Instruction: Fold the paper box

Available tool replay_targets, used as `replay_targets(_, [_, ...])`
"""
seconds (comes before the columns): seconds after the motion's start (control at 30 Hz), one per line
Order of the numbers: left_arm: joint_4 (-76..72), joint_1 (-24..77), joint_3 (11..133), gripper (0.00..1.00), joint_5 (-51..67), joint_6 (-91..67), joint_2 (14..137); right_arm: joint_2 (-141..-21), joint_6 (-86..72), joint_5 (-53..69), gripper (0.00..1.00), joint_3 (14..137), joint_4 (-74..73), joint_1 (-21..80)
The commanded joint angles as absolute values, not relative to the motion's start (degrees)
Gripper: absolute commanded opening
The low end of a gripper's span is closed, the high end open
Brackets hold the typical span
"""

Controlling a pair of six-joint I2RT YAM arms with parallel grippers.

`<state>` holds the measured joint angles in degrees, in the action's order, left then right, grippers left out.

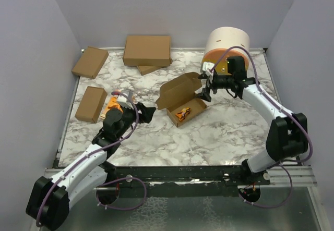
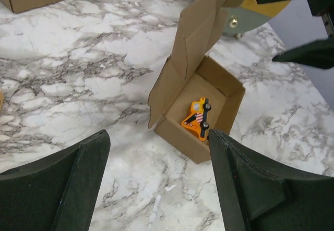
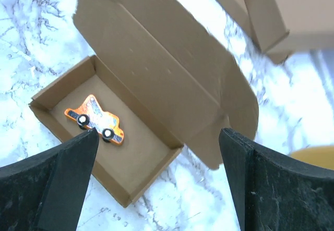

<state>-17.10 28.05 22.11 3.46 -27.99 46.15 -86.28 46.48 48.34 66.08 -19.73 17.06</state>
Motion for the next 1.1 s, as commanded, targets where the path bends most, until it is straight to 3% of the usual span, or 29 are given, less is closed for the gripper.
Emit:
replay_targets(0.0, [-40.8, 27.5, 12.4, 0.79, 6.2, -24.3, 47.4, -93.3, 38.9, 58.8, 0.97, 69.0, -20.4, 12.0])
replay_targets(0.23, [-49.6, 27.2, 10.7, 0.79, 10.2, -18.8, 57.6, -98.6, 42.5, 53.3, 0.92, 70.5, -20.0, 10.4])
replay_targets(0.43, [-54.2, 26.7, 14.3, 0.62, 13.7, -14.0, 68.5, -102.9, 45.2, 55.1, 0.89, 75.7, -23.0, 8.5])
replay_targets(0.83, [-54.7, 26.1, 23.0, 0.55, 17.1, -14.0, 81.9, -99.4, 46.0, 61.1, 0.85, 72.1, -22.4, 5.5])
replay_targets(0.93, [-54.1, 26.1, 23.4, 0.46, 17.9, -13.8, 82.8, -98.8, 44.8, 61.3, 0.85, 71.0, -20.8, 5.0])
replay_targets(1.07, [-51.8, 26.1, 23.5, 0.19, 18.4, -11.0, 81.7, -98.6, 45.0, 64.2, 0.85, 70.0, -20.3, 4.0])
